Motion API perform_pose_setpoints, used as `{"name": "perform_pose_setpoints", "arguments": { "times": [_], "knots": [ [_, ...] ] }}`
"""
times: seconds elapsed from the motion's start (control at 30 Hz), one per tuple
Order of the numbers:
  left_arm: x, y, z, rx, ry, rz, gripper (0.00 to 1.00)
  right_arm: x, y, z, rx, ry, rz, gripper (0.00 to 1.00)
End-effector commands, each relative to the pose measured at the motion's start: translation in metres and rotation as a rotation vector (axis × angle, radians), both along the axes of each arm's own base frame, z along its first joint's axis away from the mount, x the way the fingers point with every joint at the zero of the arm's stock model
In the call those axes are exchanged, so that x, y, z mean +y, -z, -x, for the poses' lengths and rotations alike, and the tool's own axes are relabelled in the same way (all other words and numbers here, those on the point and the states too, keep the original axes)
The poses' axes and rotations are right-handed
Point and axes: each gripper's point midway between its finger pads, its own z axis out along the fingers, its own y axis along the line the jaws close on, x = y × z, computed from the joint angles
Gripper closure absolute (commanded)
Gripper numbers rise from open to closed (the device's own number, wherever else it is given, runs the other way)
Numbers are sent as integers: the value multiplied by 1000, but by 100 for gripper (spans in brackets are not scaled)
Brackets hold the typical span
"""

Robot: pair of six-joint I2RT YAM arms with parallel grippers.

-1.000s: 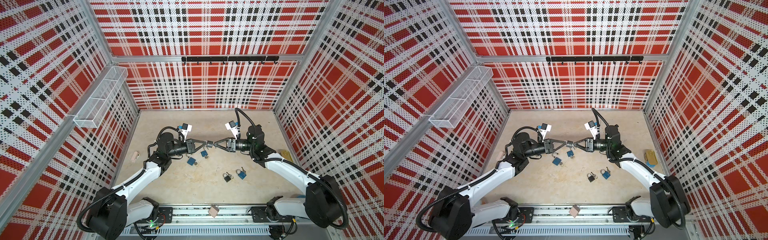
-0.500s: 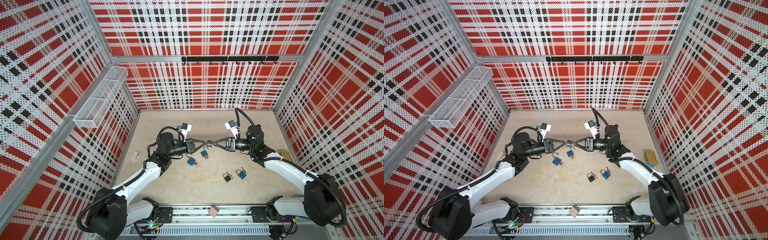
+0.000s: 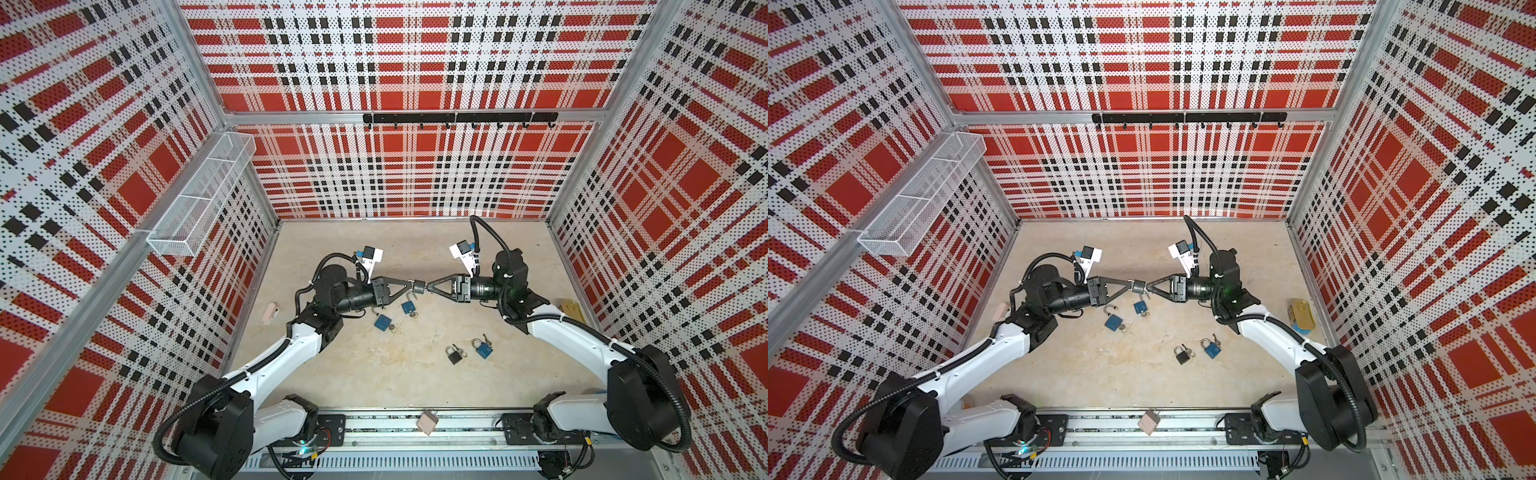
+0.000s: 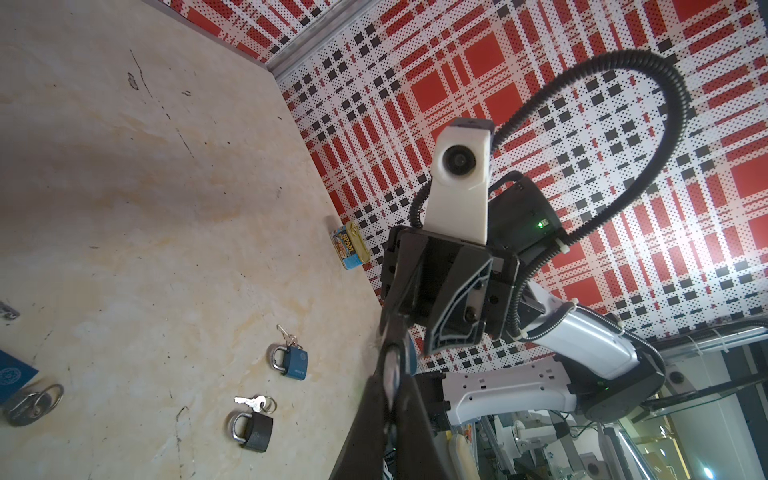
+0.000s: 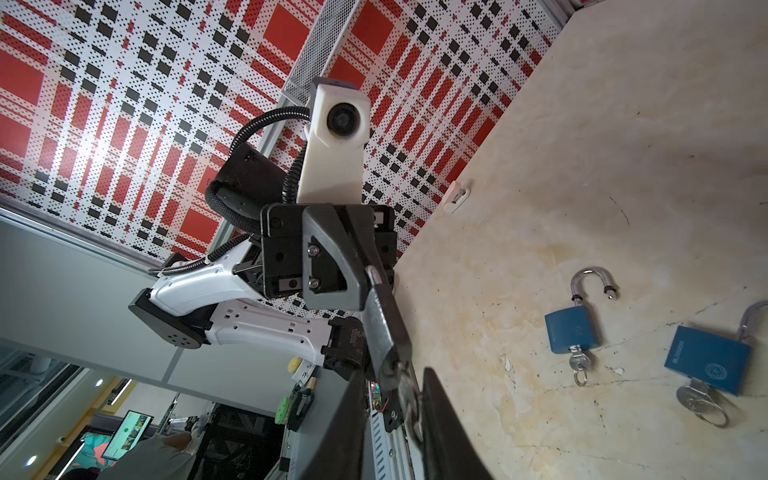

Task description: Lock with the key

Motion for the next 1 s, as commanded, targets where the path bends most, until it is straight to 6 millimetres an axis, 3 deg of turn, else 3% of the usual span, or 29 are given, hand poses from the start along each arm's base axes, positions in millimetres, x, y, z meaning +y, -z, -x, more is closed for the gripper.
{"name": "perform_pose_setpoints", "arguments": {
  "times": [0.0, 0.37, 0.53, 0.67, 0.97],
  "knots": [
    [1, -29, -2, -71, -9, 42, 100, 4, -9, 0, -43, -20, -25, 75],
    [-3, -29, -2, -67, -4, 50, 100, 6, -10, 2, -45, -32, -28, 77],
    [-7, -27, -1, -62, 4, 52, 100, 7, -11, 2, -47, -36, -32, 85],
    [-9, -25, -1, -62, 10, 52, 100, 7, -13, 3, -48, -39, -38, 100],
    [1, -18, -3, -54, -14, 46, 100, 4, -11, 6, -41, -24, -49, 100]
  ]
}}
